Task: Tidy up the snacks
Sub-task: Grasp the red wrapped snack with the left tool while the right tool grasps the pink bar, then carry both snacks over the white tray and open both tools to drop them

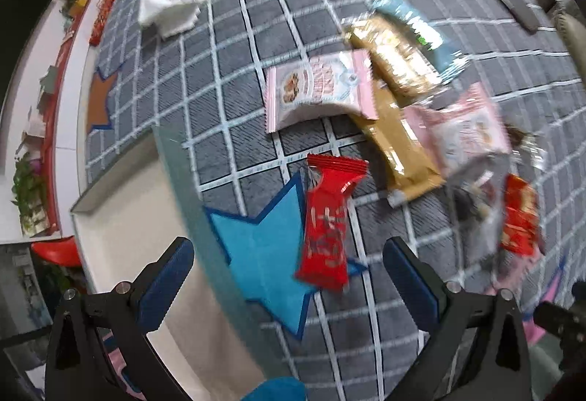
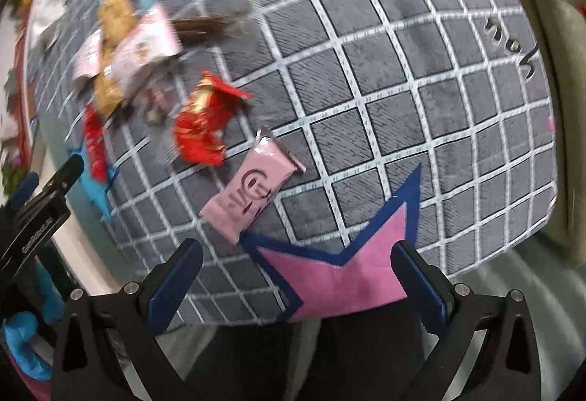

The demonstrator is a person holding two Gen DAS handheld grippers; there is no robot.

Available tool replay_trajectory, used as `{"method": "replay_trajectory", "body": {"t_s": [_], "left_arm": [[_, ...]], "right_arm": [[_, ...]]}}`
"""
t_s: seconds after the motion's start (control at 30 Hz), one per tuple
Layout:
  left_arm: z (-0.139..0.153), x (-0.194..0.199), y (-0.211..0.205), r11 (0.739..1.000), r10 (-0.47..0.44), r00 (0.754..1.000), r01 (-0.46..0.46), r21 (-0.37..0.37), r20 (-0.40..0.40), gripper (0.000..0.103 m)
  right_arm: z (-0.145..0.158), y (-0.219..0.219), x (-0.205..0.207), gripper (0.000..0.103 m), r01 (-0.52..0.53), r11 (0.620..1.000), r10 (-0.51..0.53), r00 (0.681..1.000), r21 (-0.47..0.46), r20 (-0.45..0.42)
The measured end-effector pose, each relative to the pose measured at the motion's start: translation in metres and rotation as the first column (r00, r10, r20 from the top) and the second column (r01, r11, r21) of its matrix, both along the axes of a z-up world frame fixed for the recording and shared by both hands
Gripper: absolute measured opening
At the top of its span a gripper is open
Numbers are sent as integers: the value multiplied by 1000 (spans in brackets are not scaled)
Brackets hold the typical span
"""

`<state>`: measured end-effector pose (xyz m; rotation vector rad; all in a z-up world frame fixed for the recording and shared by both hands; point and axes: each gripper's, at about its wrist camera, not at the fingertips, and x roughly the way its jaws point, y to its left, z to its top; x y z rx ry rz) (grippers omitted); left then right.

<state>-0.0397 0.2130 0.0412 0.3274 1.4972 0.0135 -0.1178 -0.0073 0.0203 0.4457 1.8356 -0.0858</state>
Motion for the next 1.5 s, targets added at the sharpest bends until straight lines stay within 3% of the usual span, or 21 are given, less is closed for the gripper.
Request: {"method": "replay_trajectory", "body": {"t_s": [0.23,0.4,0.5,0.6,0.67,0.73,0.8,0.87,0.9,0.93,0.97,1.0,1.2,1.43,1.5], "left_arm": [[-28,0,3,999,41,999,-42,-31,-26,103],[-27,-1,10,988,92,995,-94,-121,-24,103],[-34,0,28,958,165,983,-179,-224,-79,103],[-30,-3,30,957,179,982,-188,-222,-58,103],[-30,-3,30,957,176,980,-193,-216,-96,103],[-31,-2,23,965,141,982,-165,-204,-127,103],[-28,0,15,968,119,988,-139,-207,-103,98],[-21,-3,5,971,95,993,-110,-212,-76,81],[-17,-6,-1,972,79,995,-91,-218,-62,74],[-11,-9,-7,971,56,997,-66,-229,-50,56],[-7,-9,-11,971,45,998,-55,-234,-49,30],[-3,-9,-17,968,41,998,-53,-245,-54,22],[16,-27,-10,956,80,996,-91,-280,-50,22],[78,-66,19,935,140,990,-127,-331,16,22],[88,-75,42,930,174,984,-153,-335,34,22]], "right_arm": [[-34,15,5,103,102,995,-102,995,-14,6],[-45,32,-1,103,66,990,-67,998,-121,-4],[-44,39,-7,103,66,986,-67,998,-154,1],[-46,38,-13,103,60,987,-62,998,-152,-8],[-46,41,-9,103,39,988,-43,999,-149,-22],[-39,55,8,94,-2,988,-1,1000,-154,-19],[-36,66,6,74,-43,986,44,999,-164,2],[-23,74,5,24,-106,979,115,993,-173,38],[-19,75,3,24,-129,977,139,989,-169,44],[-18,75,2,24,-145,978,154,987,-149,49],[-16,75,1,24,-149,979,158,986,-142,54],[-15,75,0,24,-153,979,163,985,-136,64],[9,53,-16,24,-150,988,152,978,-21,142],[45,28,-16,24,-160,986,149,972,48,183],[59,43,-10,24,-197,979,183,963,50,197]]}}
